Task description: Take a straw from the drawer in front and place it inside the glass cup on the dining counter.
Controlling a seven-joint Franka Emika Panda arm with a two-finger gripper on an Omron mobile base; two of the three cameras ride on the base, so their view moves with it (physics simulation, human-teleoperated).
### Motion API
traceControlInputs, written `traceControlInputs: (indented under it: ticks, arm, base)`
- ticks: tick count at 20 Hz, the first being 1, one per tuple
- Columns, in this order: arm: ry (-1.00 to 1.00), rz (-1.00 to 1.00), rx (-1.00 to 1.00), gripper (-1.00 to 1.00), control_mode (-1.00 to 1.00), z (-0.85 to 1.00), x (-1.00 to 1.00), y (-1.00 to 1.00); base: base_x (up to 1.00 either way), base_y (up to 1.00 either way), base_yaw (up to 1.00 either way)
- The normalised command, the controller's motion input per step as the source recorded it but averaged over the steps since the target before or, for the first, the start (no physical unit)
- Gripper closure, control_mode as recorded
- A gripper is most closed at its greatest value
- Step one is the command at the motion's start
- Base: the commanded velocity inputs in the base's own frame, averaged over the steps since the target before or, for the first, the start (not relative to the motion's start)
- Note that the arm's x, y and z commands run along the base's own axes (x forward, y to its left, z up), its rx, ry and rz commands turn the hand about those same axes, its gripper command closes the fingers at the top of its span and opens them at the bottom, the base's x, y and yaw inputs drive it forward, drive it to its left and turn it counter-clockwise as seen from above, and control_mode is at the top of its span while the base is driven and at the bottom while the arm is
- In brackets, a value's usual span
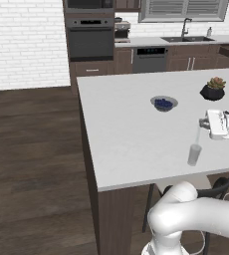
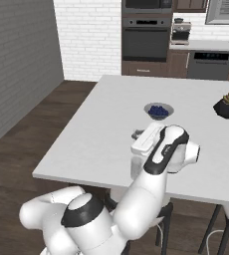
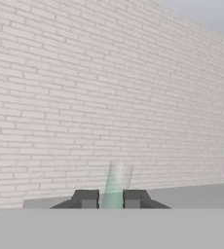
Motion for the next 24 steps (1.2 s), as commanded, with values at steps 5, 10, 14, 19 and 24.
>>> traceControlInputs:
  ticks: [5, 10, 14, 19, 24]
  arm:
    - [-0.05, 0.0, 0.0, 1.0, -1.0, 0.0, -0.01, -0.09]
    - [-0.02, 0.0, 0.0, 1.0, -1.0, 0.0, -0.22, 0.0]
    - [0.0, 0.0, 0.0, 1.0, -1.0, 0.0, -0.07, 0.03]
    - [0.0, 0.0, 0.0, 1.0, -1.0, 0.0, 0.0, 0.06]
    - [0.0, 0.0, 0.0, 1.0, -1.0, 0.0, 0.14, 0.0]
  base:
    - [0.0, 0.0, 0.0]
    - [0.0, 0.0, 0.0]
    - [0.0, 0.0, 0.0]
    - [0.0, 0.0, 0.0]
    - [0.0, 0.0, 0.0]
